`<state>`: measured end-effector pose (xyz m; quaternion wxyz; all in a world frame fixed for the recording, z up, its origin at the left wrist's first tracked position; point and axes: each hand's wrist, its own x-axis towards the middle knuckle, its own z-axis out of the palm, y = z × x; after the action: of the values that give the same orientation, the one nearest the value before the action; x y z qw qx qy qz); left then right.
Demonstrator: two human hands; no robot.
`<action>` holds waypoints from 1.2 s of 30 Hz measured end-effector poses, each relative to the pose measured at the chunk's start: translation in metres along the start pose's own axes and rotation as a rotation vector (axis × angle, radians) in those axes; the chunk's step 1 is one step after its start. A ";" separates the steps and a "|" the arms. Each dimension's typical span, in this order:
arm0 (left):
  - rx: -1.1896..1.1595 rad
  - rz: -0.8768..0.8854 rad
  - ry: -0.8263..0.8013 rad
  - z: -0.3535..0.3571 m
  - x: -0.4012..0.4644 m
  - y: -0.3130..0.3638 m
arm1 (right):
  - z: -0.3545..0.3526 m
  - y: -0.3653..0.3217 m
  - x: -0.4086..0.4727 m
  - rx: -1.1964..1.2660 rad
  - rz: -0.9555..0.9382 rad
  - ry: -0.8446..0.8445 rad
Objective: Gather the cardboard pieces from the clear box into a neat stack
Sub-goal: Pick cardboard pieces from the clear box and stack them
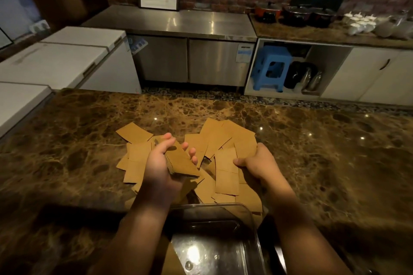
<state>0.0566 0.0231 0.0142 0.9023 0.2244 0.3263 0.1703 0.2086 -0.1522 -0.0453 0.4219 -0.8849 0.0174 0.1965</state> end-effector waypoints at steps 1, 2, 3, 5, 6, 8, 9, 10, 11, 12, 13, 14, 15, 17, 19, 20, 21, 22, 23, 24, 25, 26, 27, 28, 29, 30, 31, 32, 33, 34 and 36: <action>-0.003 0.000 0.002 0.000 0.000 0.000 | -0.002 -0.002 -0.002 0.064 -0.015 0.014; 0.000 0.002 0.004 -0.001 0.000 0.000 | -0.005 -0.005 -0.004 0.122 -0.030 0.036; 0.009 0.004 0.004 0.000 0.000 0.001 | -0.010 -0.010 -0.006 0.174 -0.050 0.065; 0.066 0.028 -0.013 0.002 0.000 0.004 | -0.024 -0.022 -0.013 0.286 -0.099 0.119; 0.116 0.054 -0.032 0.003 0.000 0.006 | -0.032 -0.031 -0.018 0.349 -0.122 0.132; 0.246 0.117 -0.079 0.009 0.001 0.010 | -0.048 -0.050 -0.028 0.469 -0.164 0.114; 0.316 0.151 -0.104 0.012 0.001 0.012 | -0.054 -0.058 -0.034 0.524 -0.187 0.081; 0.380 0.181 -0.132 0.016 0.001 0.014 | -0.057 -0.066 -0.040 0.570 -0.208 0.038; 0.423 0.195 -0.167 0.019 0.000 0.013 | -0.058 -0.073 -0.047 0.598 -0.224 -0.011; 0.441 0.186 -0.207 0.023 -0.002 0.012 | -0.056 -0.079 -0.053 0.610 -0.235 -0.053; 0.443 0.161 -0.249 0.027 -0.004 0.010 | -0.052 -0.083 -0.058 0.617 -0.245 -0.085; 0.435 0.137 -0.280 0.030 -0.005 0.007 | -0.048 -0.086 -0.063 0.629 -0.255 -0.107; 0.419 0.118 -0.296 0.033 -0.006 0.006 | -0.043 -0.088 -0.066 0.649 -0.262 -0.123; 0.385 0.098 -0.303 0.035 -0.006 0.008 | -0.036 -0.089 -0.070 0.706 -0.244 -0.156; 0.427 0.112 -0.318 0.033 -0.006 0.013 | -0.031 -0.086 -0.072 0.764 -0.198 -0.198; 0.476 0.122 -0.332 0.032 -0.006 0.016 | -0.028 -0.085 -0.072 0.778 -0.186 -0.214; 0.522 0.128 -0.357 0.031 -0.007 0.016 | -0.026 -0.083 -0.073 0.784 -0.184 -0.227; 0.554 0.129 -0.377 0.029 -0.007 0.016 | -0.023 -0.082 -0.073 0.787 -0.187 -0.243; 0.568 0.126 -0.385 0.028 -0.007 0.015 | -0.021 -0.081 -0.074 0.798 -0.187 -0.261; 0.560 0.120 -0.379 0.026 -0.006 0.015 | -0.021 -0.081 -0.074 0.821 -0.180 -0.278; 0.518 0.101 -0.368 0.024 -0.005 0.015 | -0.021 -0.080 -0.074 0.852 -0.167 -0.288; 0.446 0.073 -0.362 0.022 -0.004 0.016 | -0.024 -0.079 -0.072 0.881 -0.153 -0.285; 0.375 0.043 -0.368 0.019 -0.004 0.018 | -0.028 -0.078 -0.070 0.904 -0.138 -0.273; 0.332 0.028 -0.378 0.016 -0.004 0.020 | -0.032 -0.077 -0.068 0.926 -0.126 -0.260; 0.307 0.032 -0.404 0.013 -0.004 0.022 | -0.037 -0.076 -0.067 0.944 -0.120 -0.254; 0.264 0.050 -0.437 0.011 -0.004 0.023 | -0.040 -0.075 -0.065 0.954 -0.124 -0.258; 0.185 0.068 -0.480 0.011 -0.004 0.024 | -0.043 -0.075 -0.064 0.963 -0.130 -0.270; 0.105 0.081 -0.517 0.011 -0.005 0.025 | -0.045 -0.075 -0.065 0.972 -0.135 -0.284; 0.040 0.083 -0.546 0.013 -0.006 0.025 | -0.046 -0.076 -0.066 0.972 -0.139 -0.293; -0.003 0.081 -0.550 0.014 -0.006 0.024 | -0.046 -0.077 -0.066 0.965 -0.145 -0.300; -0.044 0.079 -0.524 0.015 -0.004 0.021 | -0.044 -0.078 -0.069 0.959 -0.166 -0.321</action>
<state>0.0603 0.0345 0.0381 0.9534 0.2536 0.0687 0.1485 0.1754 -0.1446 0.0621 0.7918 -0.5490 -0.0297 0.2658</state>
